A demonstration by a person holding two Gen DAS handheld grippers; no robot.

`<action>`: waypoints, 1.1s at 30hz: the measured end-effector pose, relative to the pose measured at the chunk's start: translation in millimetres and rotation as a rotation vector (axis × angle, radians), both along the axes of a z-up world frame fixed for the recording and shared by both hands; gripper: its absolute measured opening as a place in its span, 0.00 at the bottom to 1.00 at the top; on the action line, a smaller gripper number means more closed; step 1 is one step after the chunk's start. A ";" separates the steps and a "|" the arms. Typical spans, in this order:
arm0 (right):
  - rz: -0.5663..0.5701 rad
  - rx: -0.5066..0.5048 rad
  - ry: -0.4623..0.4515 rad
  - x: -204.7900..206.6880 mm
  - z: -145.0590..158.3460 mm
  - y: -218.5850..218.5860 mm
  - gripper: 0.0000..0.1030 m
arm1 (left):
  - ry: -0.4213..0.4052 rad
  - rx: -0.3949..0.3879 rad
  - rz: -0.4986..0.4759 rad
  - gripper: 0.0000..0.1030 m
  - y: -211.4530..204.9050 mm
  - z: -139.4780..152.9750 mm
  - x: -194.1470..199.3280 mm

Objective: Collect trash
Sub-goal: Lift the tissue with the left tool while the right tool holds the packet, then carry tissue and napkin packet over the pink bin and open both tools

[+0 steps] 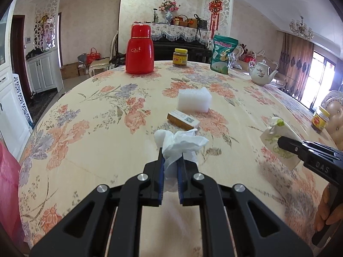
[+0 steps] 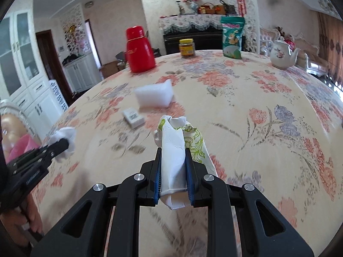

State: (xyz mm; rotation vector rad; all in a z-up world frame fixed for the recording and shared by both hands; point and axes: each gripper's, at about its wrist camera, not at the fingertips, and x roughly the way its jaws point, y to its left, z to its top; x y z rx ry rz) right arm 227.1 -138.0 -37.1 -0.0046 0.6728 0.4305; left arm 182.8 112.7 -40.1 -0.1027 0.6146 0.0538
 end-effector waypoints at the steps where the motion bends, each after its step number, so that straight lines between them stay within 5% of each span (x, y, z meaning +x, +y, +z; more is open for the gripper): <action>1: 0.008 -0.002 -0.002 -4.1 0.4 1.1 0.20 | 0.003 -0.003 -0.001 0.10 1.0 -2.0 -3.3; 20: 0.163 0.027 -0.018 -92.4 2.2 33.8 0.20 | -0.002 0.030 0.000 0.10 7.7 -5.6 -90.1; 33: 0.312 0.002 0.000 -106.3 2.0 96.6 0.21 | -0.013 0.040 0.100 0.10 54.2 -1.4 -134.3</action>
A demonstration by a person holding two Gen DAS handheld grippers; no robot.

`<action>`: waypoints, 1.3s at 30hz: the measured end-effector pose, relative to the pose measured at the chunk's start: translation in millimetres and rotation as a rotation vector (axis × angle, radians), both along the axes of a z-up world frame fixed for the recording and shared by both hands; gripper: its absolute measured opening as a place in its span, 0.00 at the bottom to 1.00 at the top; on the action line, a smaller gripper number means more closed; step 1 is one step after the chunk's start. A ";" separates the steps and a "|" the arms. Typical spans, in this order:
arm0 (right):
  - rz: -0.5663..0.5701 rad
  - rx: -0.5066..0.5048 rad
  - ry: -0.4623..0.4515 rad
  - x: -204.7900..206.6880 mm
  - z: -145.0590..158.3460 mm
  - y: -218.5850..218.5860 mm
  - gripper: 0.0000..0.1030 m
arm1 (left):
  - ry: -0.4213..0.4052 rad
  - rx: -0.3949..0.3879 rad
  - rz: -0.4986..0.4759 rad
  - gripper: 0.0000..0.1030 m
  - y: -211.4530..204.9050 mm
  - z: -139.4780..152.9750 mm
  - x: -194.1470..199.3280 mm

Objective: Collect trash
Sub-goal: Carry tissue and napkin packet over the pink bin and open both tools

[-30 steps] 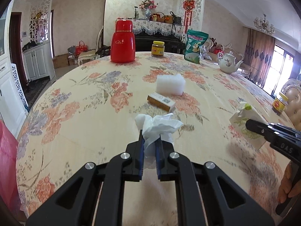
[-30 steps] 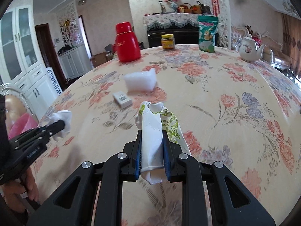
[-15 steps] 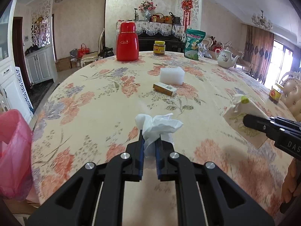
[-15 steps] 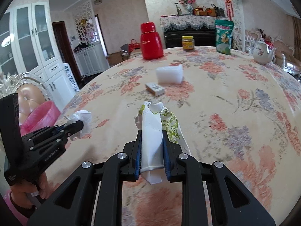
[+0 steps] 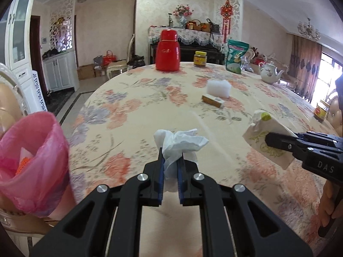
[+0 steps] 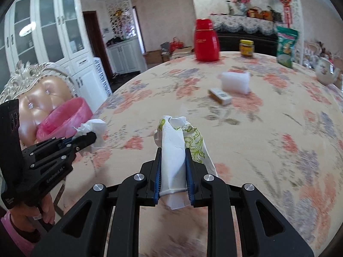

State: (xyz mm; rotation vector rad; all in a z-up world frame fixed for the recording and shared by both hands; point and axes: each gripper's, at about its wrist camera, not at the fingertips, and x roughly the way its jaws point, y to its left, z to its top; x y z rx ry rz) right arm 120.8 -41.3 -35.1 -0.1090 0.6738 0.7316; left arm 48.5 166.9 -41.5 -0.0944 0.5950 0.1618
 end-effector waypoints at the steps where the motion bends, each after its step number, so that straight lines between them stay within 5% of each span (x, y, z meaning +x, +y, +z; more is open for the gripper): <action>1: 0.018 -0.007 -0.002 -0.7 0.5 8.1 0.21 | 0.001 0.002 0.011 0.10 4.7 -1.1 -2.5; 23: 0.405 -0.015 -0.006 -21.3 21.2 213.8 0.21 | -0.057 0.042 0.357 0.10 155.5 30.4 -85.2; 39: 0.537 -0.006 0.079 -16.7 22.2 346.9 0.22 | 0.005 -0.089 0.516 0.13 297.7 15.3 -88.6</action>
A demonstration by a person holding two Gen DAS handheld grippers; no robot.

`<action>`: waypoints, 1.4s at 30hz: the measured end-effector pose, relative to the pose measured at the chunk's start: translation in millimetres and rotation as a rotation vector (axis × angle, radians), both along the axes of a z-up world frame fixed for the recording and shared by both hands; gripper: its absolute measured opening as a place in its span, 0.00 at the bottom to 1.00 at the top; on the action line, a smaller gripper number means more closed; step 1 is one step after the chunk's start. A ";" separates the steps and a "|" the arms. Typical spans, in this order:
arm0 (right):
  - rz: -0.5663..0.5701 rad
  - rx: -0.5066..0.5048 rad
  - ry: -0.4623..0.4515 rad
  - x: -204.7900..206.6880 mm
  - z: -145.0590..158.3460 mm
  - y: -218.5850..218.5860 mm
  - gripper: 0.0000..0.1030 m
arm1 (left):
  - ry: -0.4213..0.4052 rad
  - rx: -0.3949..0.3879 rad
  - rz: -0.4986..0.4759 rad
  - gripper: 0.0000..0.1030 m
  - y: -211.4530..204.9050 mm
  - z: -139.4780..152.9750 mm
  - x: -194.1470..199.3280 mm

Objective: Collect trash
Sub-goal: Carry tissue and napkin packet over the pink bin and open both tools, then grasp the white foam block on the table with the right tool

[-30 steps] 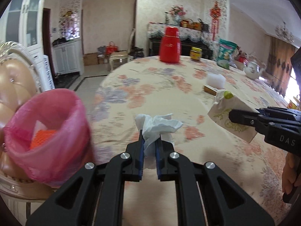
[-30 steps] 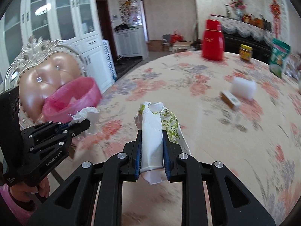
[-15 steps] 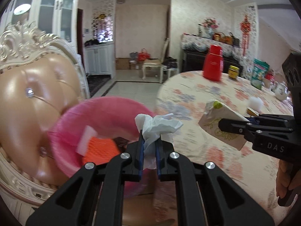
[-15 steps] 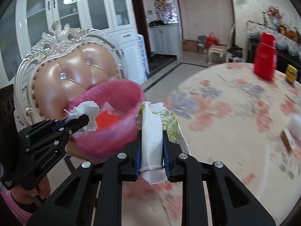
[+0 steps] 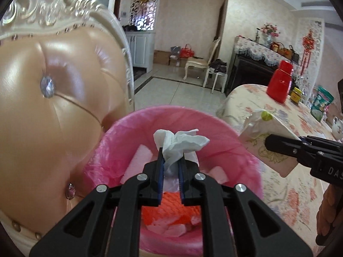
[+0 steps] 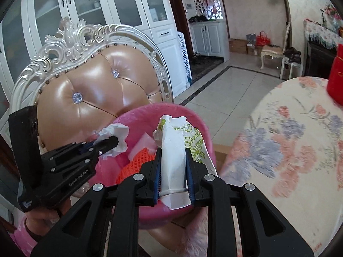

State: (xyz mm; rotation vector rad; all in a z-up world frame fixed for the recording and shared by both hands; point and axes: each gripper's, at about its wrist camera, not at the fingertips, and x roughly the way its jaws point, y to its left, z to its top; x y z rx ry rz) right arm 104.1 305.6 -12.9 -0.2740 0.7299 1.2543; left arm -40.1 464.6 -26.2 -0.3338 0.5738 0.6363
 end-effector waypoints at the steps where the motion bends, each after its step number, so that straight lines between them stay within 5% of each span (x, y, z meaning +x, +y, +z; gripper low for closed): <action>1: 0.006 -0.007 0.001 -0.1 -3.1 7.2 0.22 | 0.000 -0.006 0.008 0.13 2.7 -2.4 -1.4; 3: 0.009 -0.010 0.005 0.7 -7.9 16.3 0.23 | -0.009 -0.020 0.014 0.16 9.1 -7.2 -4.6; 5: 0.023 -0.008 0.032 3.3 -13.1 23.7 0.24 | -0.008 -0.009 0.014 0.30 10.3 -9.5 -4.7; 7: 0.032 -0.016 0.084 8.0 -19.5 29.0 0.52 | -0.007 0.019 0.044 0.66 10.7 -9.9 -7.3; 8: 0.030 -0.011 0.094 9.1 -20.3 28.8 0.76 | -0.022 0.034 0.072 0.70 10.5 -8.4 -12.0; 12: 0.010 0.053 0.076 11.8 -15.4 5.4 0.77 | -0.053 0.041 0.102 0.76 3.2 -2.4 -28.6; 15: -0.004 0.082 0.065 15.9 -8.9 -20.1 0.77 | -0.059 0.085 0.134 0.96 -14.3 -0.7 -37.0; 26: -0.237 0.141 -0.117 30.9 10.6 -168.5 0.77 | -0.149 0.183 -0.123 0.95 -129.7 25.9 3.1; 35: -0.565 0.086 -0.128 77.8 -5.6 -298.8 0.77 | -0.145 0.123 -0.451 0.95 -249.5 21.6 106.9; 42: -0.771 0.065 -0.161 114.4 -6.0 -379.9 0.74 | -0.073 0.091 -0.555 0.95 -316.5 5.6 188.6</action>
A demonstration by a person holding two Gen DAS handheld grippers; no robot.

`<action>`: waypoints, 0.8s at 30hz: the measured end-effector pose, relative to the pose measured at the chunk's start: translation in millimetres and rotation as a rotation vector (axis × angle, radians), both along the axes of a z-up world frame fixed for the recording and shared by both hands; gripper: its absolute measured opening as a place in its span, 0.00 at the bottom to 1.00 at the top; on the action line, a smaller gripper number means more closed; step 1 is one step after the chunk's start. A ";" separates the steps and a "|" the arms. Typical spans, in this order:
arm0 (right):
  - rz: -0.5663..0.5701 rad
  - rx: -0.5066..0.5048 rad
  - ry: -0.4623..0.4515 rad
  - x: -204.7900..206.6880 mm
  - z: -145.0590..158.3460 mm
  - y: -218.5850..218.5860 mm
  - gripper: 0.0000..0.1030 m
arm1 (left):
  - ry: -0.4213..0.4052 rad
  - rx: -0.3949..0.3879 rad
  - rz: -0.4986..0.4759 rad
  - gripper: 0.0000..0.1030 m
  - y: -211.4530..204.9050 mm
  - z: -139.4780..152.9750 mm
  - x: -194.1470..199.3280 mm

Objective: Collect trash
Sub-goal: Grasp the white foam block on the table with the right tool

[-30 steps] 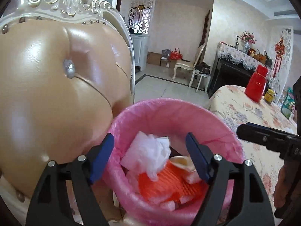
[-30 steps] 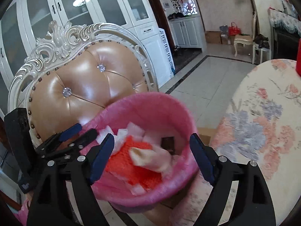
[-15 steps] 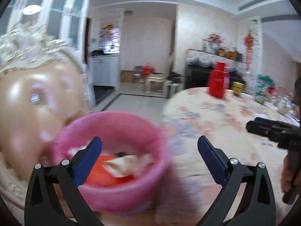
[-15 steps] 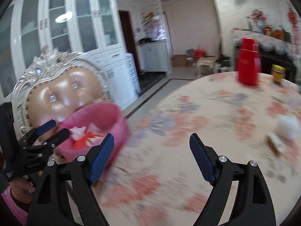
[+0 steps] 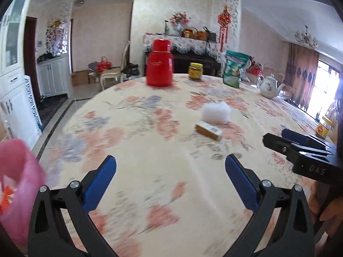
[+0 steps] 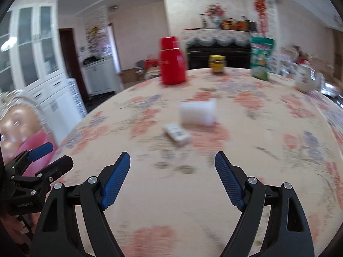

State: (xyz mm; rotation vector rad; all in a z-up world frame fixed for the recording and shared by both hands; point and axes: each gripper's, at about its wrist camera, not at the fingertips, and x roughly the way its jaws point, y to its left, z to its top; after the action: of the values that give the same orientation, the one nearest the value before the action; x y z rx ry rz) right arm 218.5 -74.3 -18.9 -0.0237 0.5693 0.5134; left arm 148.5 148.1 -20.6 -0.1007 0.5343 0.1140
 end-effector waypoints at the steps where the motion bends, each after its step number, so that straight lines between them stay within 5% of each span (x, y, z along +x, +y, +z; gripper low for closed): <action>1: -0.023 0.003 0.009 8.3 -1.4 -8.8 0.73 | 0.009 0.009 -0.004 0.95 -7.0 -2.3 9.6; 13: -0.116 -0.012 0.118 123.0 -23.1 -15.2 0.70 | 0.083 -0.010 0.007 0.95 -8.8 -25.2 136.3; 20: -0.068 -0.107 0.159 177.3 -38.0 20.1 0.71 | 0.119 -0.036 0.028 0.95 8.4 -34.4 160.4; 24: -0.033 -0.164 0.170 198.5 -45.2 43.7 0.79 | 0.113 -0.099 0.014 0.95 21.0 -35.9 158.7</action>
State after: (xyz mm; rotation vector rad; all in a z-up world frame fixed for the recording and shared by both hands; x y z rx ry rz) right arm 417.0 -30.6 -64.1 -0.1273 0.7765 0.4379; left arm 307.2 169.1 -56.5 -0.1955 0.6526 0.1069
